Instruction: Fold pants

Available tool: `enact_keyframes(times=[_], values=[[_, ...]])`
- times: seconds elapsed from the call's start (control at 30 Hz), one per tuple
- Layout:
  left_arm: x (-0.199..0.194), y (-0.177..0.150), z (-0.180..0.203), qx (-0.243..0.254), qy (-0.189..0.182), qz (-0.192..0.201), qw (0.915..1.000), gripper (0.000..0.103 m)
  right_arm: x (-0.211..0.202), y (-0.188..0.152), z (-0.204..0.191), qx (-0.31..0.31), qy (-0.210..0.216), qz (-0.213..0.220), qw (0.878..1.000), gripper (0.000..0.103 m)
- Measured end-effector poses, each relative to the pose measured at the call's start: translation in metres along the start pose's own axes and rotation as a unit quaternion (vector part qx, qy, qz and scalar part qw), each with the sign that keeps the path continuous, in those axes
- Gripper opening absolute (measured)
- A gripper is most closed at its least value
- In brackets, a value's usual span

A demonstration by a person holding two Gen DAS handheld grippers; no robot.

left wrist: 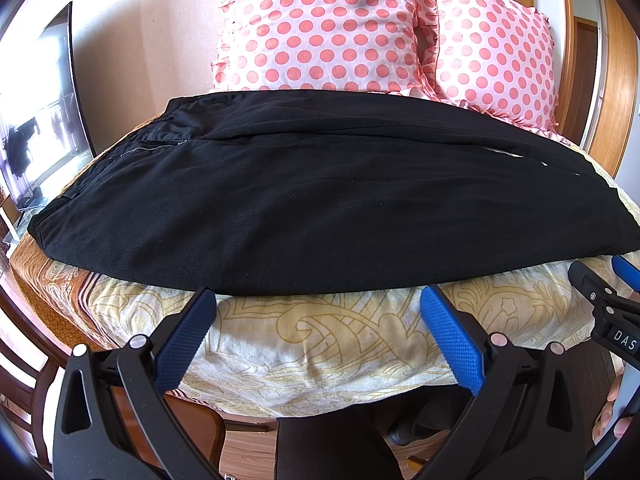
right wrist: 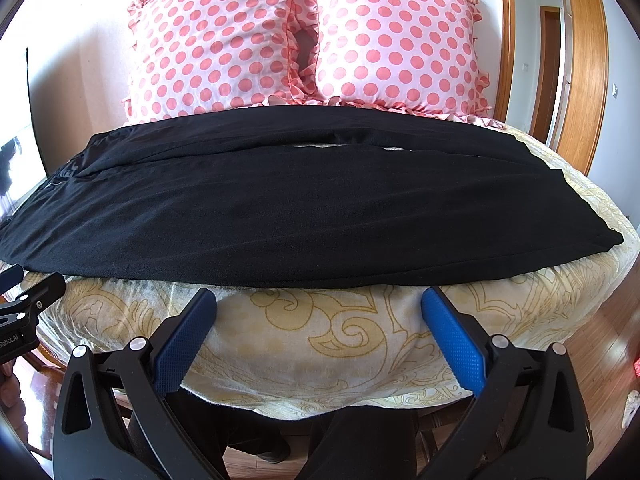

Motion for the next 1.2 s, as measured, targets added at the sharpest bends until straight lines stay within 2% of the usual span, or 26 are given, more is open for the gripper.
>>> enact_keyframes(times=[0.83, 0.9, 1.03, 1.13, 1.2], values=[[0.0, 0.0, -0.001, -0.001, 0.0, -0.001, 1.0, 0.101, -0.006, 0.004, -0.002, -0.001, 0.001, -0.005, 1.0, 0.102], [0.001, 0.002, 0.0, 0.001, 0.0, 0.001, 1.0, 0.101, 0.0, 0.003, -0.002, -0.008, 0.007, -0.01, 1.0, 0.102], [-0.001, 0.0, -0.001, 0.002, 0.002, 0.002, 1.0, 0.101, 0.002, 0.011, 0.01, -0.009, 0.05, -0.021, 0.999, 0.102], [-0.011, 0.007, 0.005, 0.037, 0.005, 0.007, 0.9993, 0.101, -0.007, 0.036, 0.037, 0.015, 0.055, -0.009, 0.998, 0.102], [-0.022, 0.019, 0.017, 0.086, 0.008, 0.026, 0.9959, 0.101, -0.011, 0.06, 0.055, 0.024, 0.044, 0.007, 0.999, 0.102]])
Point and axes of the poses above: each gripper's, at about its wrist camera, not at the fingertips, and x roughly the way its jaws point, z to its right, y to its top, the point moved 7 cm from there along x, roughly the way its jaws point, and after that the axes turned 14 degrees about -y, right-handed, at the moved point
